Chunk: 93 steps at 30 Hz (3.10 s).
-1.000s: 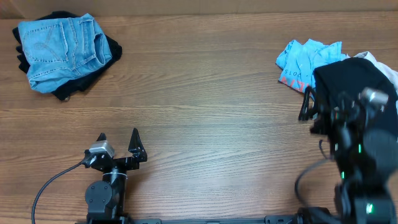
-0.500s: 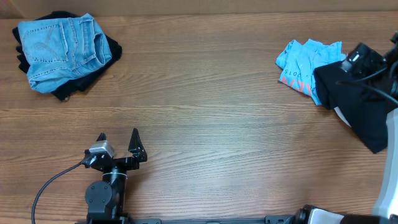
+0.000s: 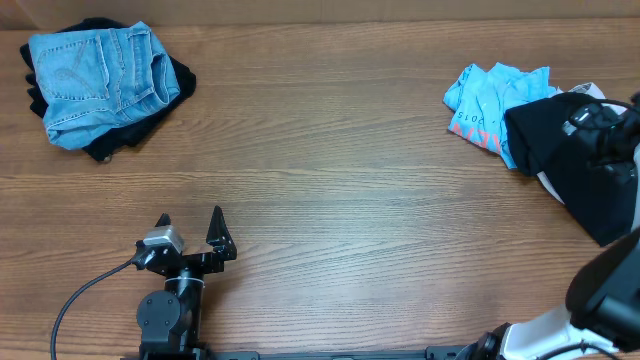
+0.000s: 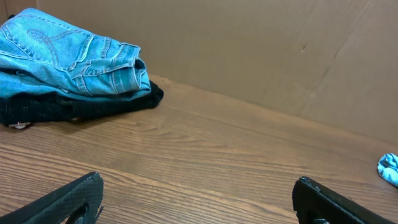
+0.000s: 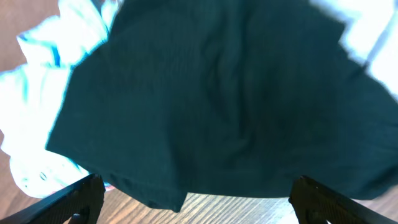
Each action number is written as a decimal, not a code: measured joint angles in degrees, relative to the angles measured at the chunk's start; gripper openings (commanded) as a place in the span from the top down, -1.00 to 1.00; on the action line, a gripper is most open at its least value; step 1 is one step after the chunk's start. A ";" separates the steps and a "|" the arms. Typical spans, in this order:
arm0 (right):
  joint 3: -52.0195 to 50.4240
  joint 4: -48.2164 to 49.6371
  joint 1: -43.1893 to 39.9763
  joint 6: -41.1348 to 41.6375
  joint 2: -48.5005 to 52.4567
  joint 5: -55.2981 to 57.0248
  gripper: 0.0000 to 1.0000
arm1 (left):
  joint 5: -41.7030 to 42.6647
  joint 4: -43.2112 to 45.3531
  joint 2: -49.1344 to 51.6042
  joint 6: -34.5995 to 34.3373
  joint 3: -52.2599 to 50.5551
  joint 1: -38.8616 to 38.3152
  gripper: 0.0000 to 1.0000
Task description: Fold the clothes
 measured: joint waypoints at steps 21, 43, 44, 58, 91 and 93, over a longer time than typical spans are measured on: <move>-4.31 -5.20 0.63 20.50 4.24 -3.65 -1.00 | 0.00 0.00 0.00 0.00 0.00 0.00 -1.00; -8.72 2.80 0.31 35.34 4.24 5.57 -1.00 | 0.00 0.00 0.00 0.00 0.00 0.00 -1.00; -8.72 2.93 0.31 34.95 4.24 5.66 -1.00 | 0.00 0.00 0.00 0.00 0.00 0.00 -1.00; -6.67 4.26 0.28 24.13 4.26 7.69 -1.00 | 0.00 0.00 0.00 0.00 0.00 0.00 -1.00; 6.75 14.95 -16.33 -0.57 16.35 11.61 -0.79 | 0.00 0.00 0.00 0.00 0.00 0.00 -1.00; 6.75 14.99 -16.20 -0.90 17.35 11.08 -0.38 | 0.00 0.00 0.00 0.00 0.00 0.00 -1.00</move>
